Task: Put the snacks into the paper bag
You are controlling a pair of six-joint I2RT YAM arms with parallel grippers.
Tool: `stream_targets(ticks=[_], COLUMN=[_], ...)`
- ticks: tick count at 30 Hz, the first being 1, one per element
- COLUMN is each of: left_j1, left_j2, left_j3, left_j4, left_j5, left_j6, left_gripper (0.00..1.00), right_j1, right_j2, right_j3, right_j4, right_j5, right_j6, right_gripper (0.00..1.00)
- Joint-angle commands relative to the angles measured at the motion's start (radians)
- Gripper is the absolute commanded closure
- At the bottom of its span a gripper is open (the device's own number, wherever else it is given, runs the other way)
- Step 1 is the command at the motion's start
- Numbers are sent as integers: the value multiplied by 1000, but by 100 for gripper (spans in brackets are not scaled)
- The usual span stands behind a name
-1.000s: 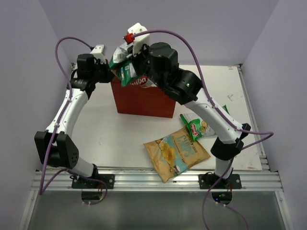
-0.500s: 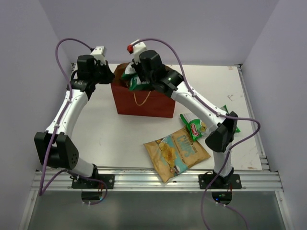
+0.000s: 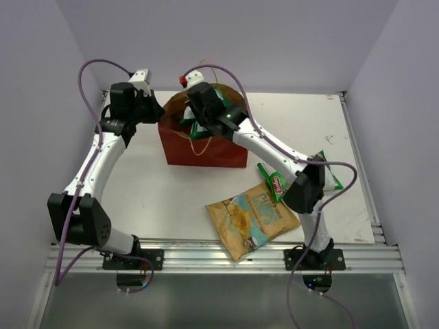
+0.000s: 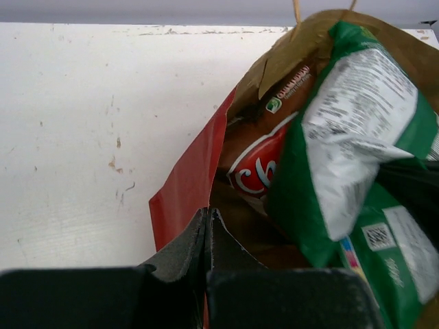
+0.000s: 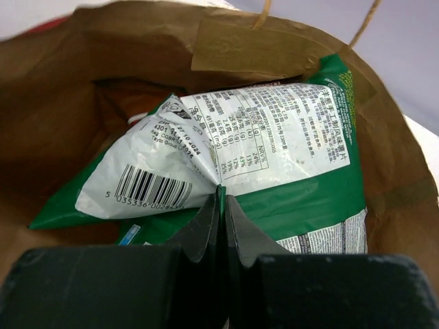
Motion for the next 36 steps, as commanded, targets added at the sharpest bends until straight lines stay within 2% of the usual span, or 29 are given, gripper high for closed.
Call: stream_targets(ticks=[1,3,7,11,16,19,20,21,22,23,25,28,29,31,32,36], left_j1=[0,0,0,0,-1,0,0,0,-1,-1,-1,-3,-3,-4,-7,-12], left_j2=[-68,-90,-108,-111,-98,-85,-82,-73,-70,-62,-48,-47,-50,-58,-58,-81], left_j3=[-20,-29,-52,-61,-63,-67,-70,-75,-78,-81,-84,-82,-84,-90,-92,-109], left_j4=[23,18,17,30,43,59,63,73,79,93,101,102,101,98,93,89], left_j5=[15,10,6,12,20,24,24,24,20,18,4,-11,-13,-19,-19,-13], left_j6=[-11,-13,-13,-13,-13,-16,-17,-19,-20,-22,-20,-25,-26,-30,-30,-33], left_gripper=[100,100,100,100,100,100,100,100,100,100,100,100,100,100,100,100], right_j1=[-9,-17,-32,-34,-20,6,17,38,48,52,45,26,12,-15,-20,-49], right_j2=[151,202,164,144,71,34,20,-14,-43,-67,-144,-255,-287,-371,-396,-469], right_j3=[182,262,192,164,149,204,235,241,243,234,209,64,-52,-183,-317,-578], right_j4=[-109,-149,-176,-310,-363,-404,-409,-403,-392,-383,-370,-366,-366,-372,-369,-363], right_j5=[135,198,225,161,57,46,73,95,130,176,234,339,339,356,357,370], right_j6=[12,-11,1,55,89,69,61,42,34,41,55,83,99,170,210,317], right_gripper=[100,100,100,100,100,100,90,70,23,11,2,1,1,1,1,1])
